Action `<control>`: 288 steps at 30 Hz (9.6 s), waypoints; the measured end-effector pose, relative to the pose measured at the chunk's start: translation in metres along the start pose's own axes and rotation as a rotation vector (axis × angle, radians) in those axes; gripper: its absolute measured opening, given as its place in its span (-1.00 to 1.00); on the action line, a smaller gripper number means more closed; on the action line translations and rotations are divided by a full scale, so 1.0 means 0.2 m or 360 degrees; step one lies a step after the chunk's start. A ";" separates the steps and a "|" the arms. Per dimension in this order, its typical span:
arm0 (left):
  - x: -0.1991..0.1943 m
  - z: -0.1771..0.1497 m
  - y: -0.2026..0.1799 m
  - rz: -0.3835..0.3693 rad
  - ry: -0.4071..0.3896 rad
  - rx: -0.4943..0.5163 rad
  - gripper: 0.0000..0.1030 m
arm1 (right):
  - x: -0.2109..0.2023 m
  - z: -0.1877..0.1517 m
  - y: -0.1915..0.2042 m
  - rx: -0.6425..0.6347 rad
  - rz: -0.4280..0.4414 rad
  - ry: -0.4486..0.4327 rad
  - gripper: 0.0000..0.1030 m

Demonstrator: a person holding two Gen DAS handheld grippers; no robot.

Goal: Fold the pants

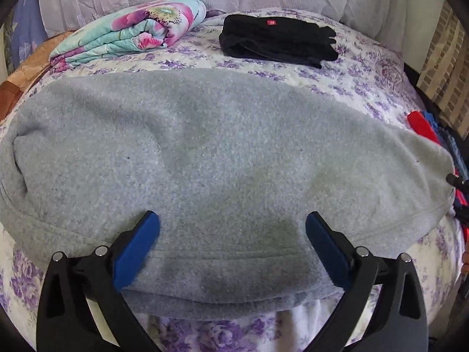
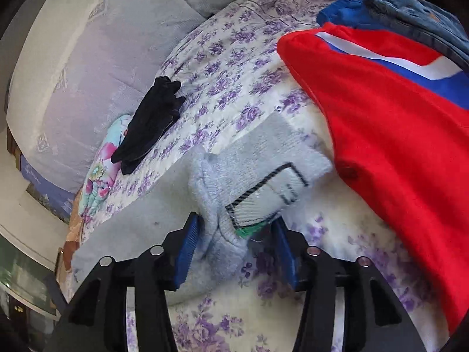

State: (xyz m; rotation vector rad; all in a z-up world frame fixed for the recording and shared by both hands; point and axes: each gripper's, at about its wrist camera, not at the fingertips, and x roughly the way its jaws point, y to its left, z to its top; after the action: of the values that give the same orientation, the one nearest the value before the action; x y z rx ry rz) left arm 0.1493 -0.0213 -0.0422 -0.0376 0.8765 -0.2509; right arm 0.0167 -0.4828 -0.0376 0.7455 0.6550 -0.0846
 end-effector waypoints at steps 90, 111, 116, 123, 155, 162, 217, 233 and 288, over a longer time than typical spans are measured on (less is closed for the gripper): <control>0.09 0.05 -0.04 -0.0444 -0.0005 0.0015 0.91 | 1.19 -0.42 1.85 -0.1756 0.0604 0.0940 -0.53; 0.11 0.06 -0.05 -0.0425 -0.0007 0.0025 0.91 | 1.39 -0.52 1.90 -0.1527 0.0321 0.0910 -1.00; 0.12 0.07 -0.06 -0.0421 -0.0007 0.0028 0.91 | 1.02 -0.36 1.73 -0.1456 0.0316 0.0652 -0.65; 0.13 0.08 -0.06 -0.0409 -0.0008 0.0038 0.91 | 0.34 -0.13 1.06 -0.0933 0.0237 0.0234 0.08; -0.32 0.05 0.24 -0.0071 -0.0339 -0.0153 0.91 | 0.06 -0.12 0.81 -0.0899 -0.0121 -0.0424 -0.50; -0.53 -0.02 0.70 0.0093 -0.0353 -0.0537 0.91 | 0.49 -0.79 1.44 -0.2018 -0.0456 -0.0227 -0.43; -0.27 0.07 1.05 -0.0097 -0.0231 -0.1049 -0.49 | 0.73 -0.60 1.27 -0.1417 -0.0231 0.0089 0.80; -0.53 0.28 0.39 0.0440 -0.0516 -0.0338 -0.49 | 0.48 -0.53 1.31 -0.1354 -0.0057 -0.0168 0.85; -0.08 0.02 -1.21 0.0664 -0.0539 0.0827 -0.50 | 0.29 -0.06 0.24 -0.0092 0.0299 -0.0187 0.93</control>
State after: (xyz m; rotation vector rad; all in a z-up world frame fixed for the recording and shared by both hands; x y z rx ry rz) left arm 0.0927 -0.2518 0.0049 0.5665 0.4465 -0.0699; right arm 0.0712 -0.4304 -0.0479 0.7372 0.4712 0.0624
